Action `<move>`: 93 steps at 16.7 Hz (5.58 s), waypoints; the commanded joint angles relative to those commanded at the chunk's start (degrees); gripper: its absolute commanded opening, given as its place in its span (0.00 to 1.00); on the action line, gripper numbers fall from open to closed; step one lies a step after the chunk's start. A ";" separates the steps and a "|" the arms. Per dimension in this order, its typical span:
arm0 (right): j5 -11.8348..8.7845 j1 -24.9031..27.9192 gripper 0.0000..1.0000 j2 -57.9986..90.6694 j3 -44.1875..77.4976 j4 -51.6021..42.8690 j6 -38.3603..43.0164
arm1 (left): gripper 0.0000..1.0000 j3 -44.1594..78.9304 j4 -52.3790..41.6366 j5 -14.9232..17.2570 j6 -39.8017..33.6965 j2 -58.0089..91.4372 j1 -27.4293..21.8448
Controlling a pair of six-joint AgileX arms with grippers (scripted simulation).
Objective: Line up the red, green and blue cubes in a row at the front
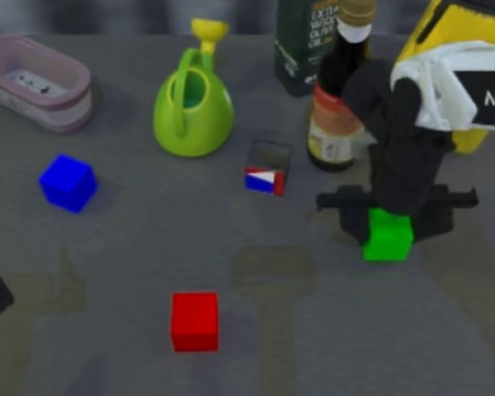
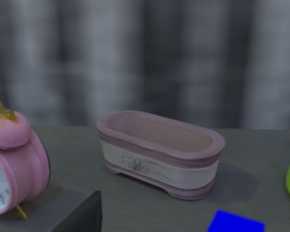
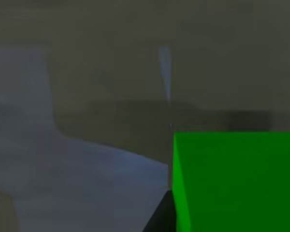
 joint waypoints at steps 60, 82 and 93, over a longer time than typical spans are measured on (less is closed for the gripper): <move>0.01 25.58 1.00 -0.55 -0.82 0.21 25.34 | 1.00 0.00 0.00 0.00 0.00 0.00 0.00; 4.69 18.61 1.00 -21.32 -3.49 -5.53 16.73 | 1.00 16.28 -10.59 0.24 2.99 16.69 -1.12; 8.68 -7.94 1.00 -84.47 -53.36 24.37 -11.24 | 1.00 70.16 -46.80 -0.20 13.40 84.97 -4.11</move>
